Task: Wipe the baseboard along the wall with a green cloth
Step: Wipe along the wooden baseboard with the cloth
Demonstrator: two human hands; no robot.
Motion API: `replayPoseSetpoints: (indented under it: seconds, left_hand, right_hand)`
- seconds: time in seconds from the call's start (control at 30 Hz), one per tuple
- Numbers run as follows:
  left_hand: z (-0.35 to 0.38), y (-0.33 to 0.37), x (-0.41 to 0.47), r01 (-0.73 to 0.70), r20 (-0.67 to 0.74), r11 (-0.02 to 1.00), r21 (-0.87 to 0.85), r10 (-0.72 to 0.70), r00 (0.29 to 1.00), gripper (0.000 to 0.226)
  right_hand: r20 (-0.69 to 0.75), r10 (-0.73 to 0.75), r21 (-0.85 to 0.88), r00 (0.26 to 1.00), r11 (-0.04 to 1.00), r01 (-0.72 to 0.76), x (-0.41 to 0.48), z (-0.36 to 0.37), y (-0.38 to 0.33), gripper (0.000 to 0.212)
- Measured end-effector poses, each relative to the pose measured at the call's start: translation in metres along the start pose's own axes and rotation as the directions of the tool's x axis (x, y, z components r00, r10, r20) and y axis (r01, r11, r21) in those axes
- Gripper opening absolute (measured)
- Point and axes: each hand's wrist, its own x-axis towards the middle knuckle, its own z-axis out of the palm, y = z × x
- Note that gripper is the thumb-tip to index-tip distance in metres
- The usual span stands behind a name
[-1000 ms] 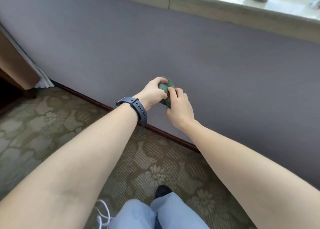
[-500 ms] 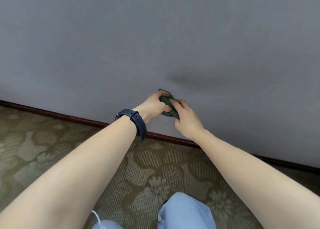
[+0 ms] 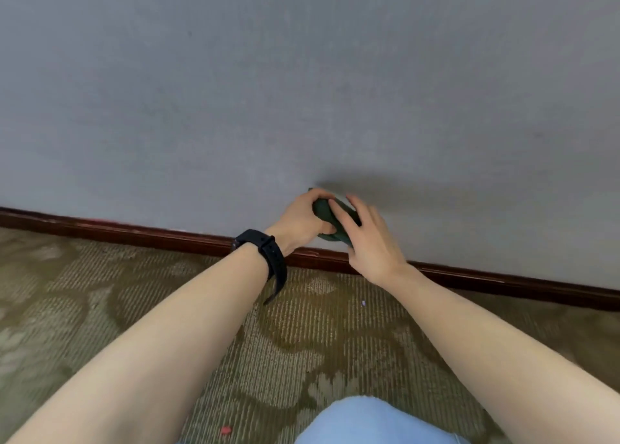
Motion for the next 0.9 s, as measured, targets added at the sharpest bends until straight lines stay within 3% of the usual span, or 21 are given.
replayPoseSetpoints:
  seconds: [0.13,0.37,0.6,0.67,0.8,0.9]
  left_hand:
    - [0.009,-0.054,0.011,-0.067,-0.012,0.971,0.231,0.072,0.997,0.053]
    - [0.033,-0.131,0.042,-0.128,-0.043,0.877,0.463,0.166,0.985,0.048]
    - [0.052,-0.172,0.058,-0.082,-0.081,0.808,0.584,0.158,0.984,0.051]
    - [0.054,-0.180,0.057,-0.080,-0.076,0.774,0.628,0.163,0.984,0.051]
    - [0.059,-0.187,0.054,-0.069,-0.085,0.603,0.795,0.224,0.971,0.043]
    - [0.059,-0.184,0.050,-0.174,0.034,0.397,0.901,0.337,0.941,0.034]
  right_hand:
    - [0.059,-0.121,-0.126,0.991,0.984,0.128,-0.001,0.046,0.010,0.078]
    - [0.164,-0.230,-0.254,0.959,0.930,0.266,0.009,0.114,0.038,0.078]
    - [0.152,-0.326,-0.275,0.933,0.893,0.357,0.021,0.154,0.054,0.060]
    - [0.156,-0.336,-0.291,0.929,0.883,0.368,0.023,0.161,0.055,0.067]
    - [0.162,-0.349,-0.318,0.923,0.867,0.384,0.025,0.171,0.064,0.082]
    - [0.178,-0.422,-0.296,0.889,0.839,0.457,0.027,0.176,0.072,0.073]
